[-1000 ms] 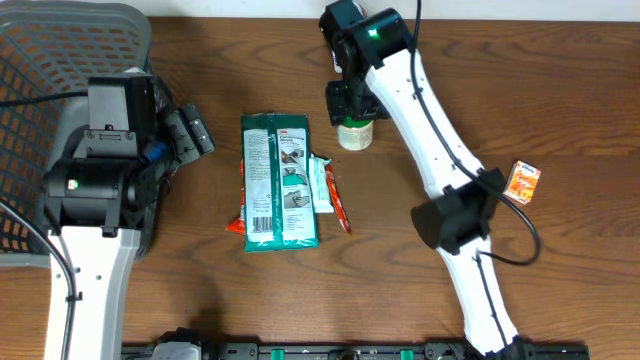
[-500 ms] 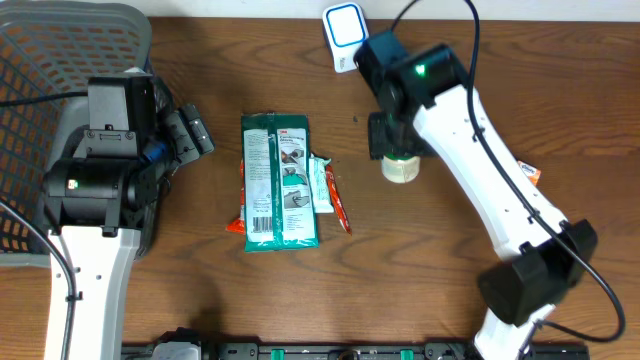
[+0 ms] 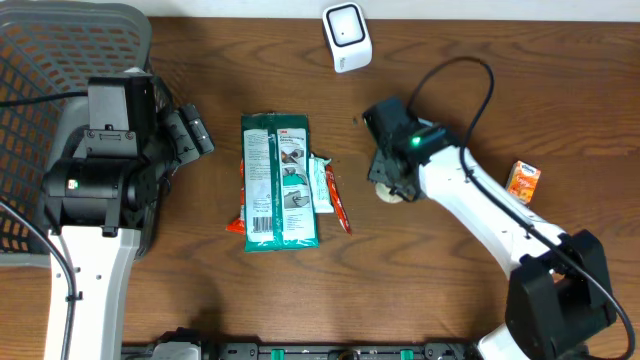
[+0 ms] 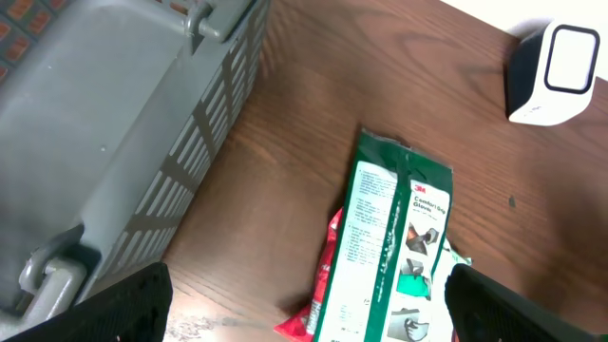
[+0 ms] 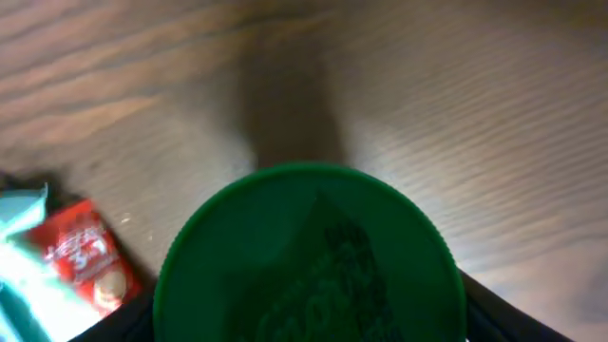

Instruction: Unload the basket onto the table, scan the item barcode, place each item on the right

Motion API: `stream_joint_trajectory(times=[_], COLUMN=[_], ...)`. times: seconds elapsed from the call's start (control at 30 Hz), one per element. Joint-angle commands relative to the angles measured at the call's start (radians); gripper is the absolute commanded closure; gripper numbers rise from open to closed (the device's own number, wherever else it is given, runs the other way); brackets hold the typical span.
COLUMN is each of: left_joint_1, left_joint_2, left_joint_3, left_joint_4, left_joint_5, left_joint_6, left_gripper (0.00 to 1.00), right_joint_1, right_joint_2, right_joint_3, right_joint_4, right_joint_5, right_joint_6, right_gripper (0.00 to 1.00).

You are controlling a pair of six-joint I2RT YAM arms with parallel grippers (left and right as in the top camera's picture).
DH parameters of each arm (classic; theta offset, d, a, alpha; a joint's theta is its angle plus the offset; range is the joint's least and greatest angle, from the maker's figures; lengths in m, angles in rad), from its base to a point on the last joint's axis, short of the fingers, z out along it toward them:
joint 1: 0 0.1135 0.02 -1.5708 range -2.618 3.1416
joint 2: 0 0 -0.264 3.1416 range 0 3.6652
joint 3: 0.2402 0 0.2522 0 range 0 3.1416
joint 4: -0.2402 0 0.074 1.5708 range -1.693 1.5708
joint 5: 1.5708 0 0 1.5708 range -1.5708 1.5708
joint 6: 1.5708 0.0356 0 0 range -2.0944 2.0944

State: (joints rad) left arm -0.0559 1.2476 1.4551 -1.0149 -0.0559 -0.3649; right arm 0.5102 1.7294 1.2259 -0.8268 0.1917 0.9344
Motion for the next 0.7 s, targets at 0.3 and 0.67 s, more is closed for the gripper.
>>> stream_joint_trajectory(times=[0.3, 0.67], left_joint_1=[0.003, 0.003], left_joint_2=[0.000, 0.000], left_joint_3=[0.008, 0.008], left_joint_4=[-0.002, -0.002], left_joint_5=[-0.009, -0.009], left_joint_6=[0.013, 0.013], left_gripper=[0.09, 0.08], right_joint_1=[0.007, 0.005], right_joint_2=[-0.021, -0.042], right_joint_3=[-0.136, -0.034], right_joint_4=[0.191, 0.103], right_joint_5=[0.029, -0.026], right_joint_6=[0.337, -0.174], right_gripper=[0.43, 0.01])
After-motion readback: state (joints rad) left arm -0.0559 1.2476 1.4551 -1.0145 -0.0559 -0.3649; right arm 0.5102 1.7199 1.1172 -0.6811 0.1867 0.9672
